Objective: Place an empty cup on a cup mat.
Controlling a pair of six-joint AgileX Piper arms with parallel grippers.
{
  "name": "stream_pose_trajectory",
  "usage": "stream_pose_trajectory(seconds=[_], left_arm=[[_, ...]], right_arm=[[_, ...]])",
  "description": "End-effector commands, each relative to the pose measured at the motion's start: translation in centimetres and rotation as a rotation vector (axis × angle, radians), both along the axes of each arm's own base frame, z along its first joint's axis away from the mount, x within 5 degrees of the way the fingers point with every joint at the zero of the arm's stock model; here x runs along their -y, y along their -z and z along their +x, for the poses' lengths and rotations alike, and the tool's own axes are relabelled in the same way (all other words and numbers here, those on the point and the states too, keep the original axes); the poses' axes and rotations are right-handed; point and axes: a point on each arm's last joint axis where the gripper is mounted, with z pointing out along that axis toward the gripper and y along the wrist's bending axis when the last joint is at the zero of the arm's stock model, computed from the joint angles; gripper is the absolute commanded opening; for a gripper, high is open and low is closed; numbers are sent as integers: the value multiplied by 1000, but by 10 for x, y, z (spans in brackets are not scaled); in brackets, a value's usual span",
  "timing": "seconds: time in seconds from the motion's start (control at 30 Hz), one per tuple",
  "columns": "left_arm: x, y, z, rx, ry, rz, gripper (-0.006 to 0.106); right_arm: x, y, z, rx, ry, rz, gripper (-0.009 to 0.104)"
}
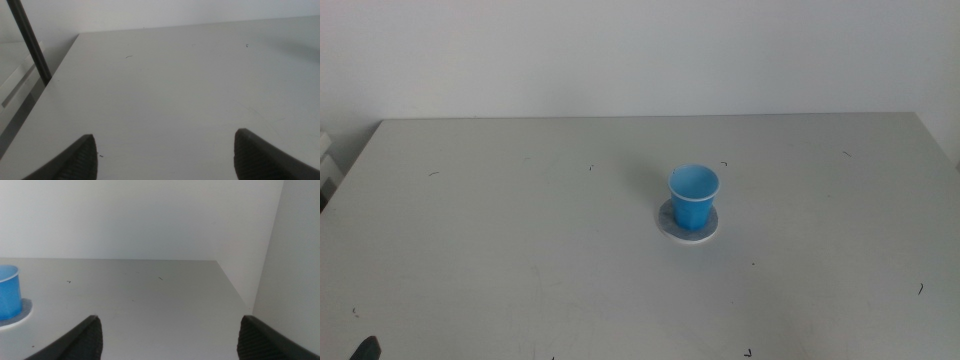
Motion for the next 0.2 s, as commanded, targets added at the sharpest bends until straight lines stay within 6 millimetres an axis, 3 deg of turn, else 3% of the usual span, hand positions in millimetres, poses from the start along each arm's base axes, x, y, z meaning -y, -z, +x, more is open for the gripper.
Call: stream_pose_trajectory(seconds=[0.0,0.17], left_arm=[[1,-16,-1,117,6,-24,105],[1,-16,-1,117,6,-24,105]], right_arm=[[0,-11,-2,106,5,-25,94],[-1,-11,-2,106,-18,-23,94]])
